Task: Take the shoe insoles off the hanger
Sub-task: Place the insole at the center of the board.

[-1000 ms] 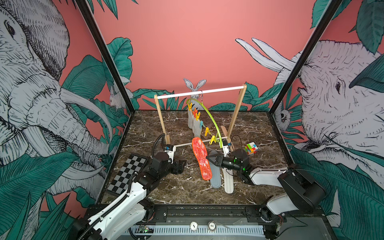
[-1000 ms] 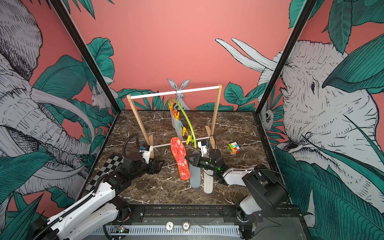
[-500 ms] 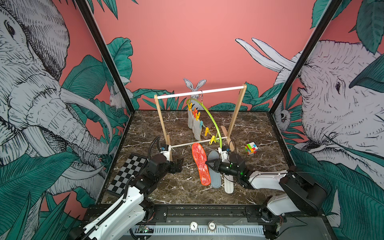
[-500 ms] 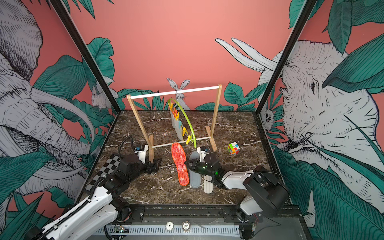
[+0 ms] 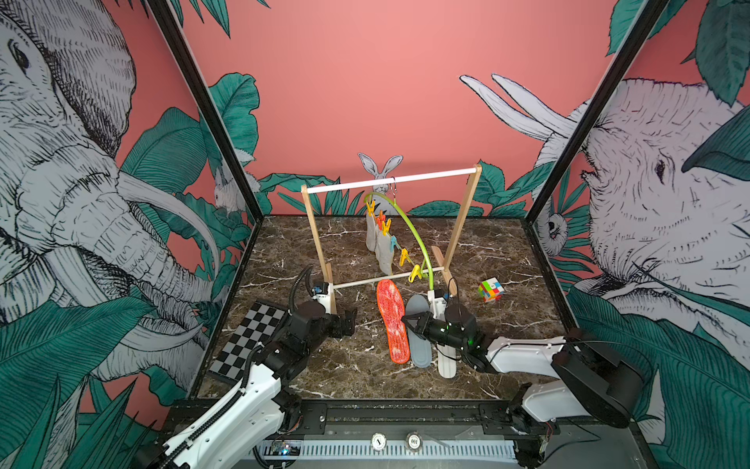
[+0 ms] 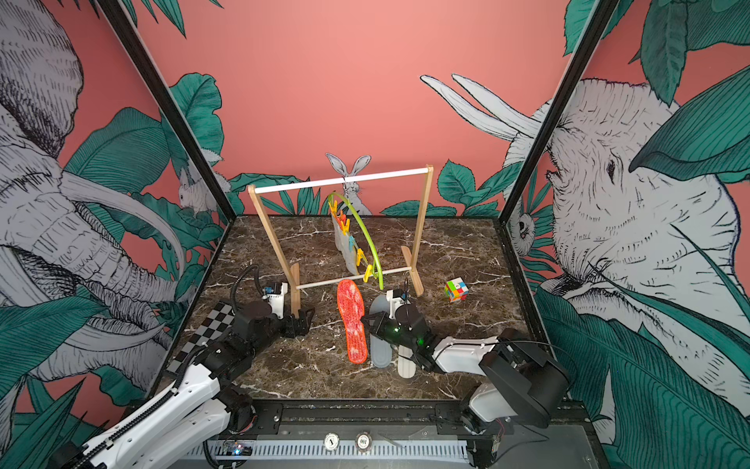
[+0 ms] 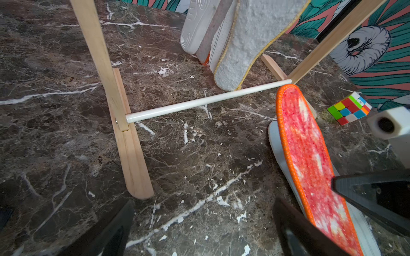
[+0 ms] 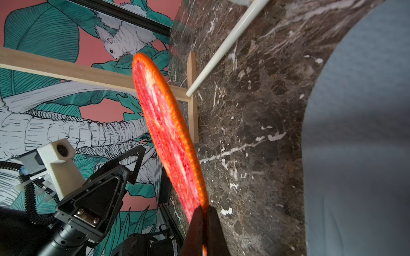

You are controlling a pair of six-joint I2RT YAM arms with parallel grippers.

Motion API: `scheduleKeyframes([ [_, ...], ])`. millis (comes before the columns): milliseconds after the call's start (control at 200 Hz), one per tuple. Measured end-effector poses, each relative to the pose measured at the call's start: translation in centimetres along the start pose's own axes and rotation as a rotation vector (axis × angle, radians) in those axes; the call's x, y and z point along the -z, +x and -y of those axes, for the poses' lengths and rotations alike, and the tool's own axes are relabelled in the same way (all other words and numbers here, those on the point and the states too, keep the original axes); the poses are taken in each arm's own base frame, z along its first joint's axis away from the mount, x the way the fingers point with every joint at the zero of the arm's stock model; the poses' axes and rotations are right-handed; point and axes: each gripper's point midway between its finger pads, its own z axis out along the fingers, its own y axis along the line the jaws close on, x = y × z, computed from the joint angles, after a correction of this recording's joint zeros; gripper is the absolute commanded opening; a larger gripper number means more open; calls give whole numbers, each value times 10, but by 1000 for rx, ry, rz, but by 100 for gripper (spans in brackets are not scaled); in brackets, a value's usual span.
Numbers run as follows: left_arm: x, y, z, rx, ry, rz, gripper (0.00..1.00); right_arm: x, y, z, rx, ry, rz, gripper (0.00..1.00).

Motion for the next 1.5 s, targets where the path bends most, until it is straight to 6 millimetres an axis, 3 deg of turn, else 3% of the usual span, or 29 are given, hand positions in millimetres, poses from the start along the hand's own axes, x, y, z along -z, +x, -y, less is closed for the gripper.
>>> scheduleKeyframes([
  [270,-8,3,0,-8,-6,-16,99,-15,16,27,-82,93,-38,0],
  [500,-10,2,1,-13,-3,-12,99,-24,12,22,-115,108,-17,0],
  [1330,-10,2,2,-13,3,-11,99,-21,23,62,-196,275,-12,0],
  [1500,-9,1,2,-13,6,-8,99,-22,23,64,-203,281,-13,8],
])
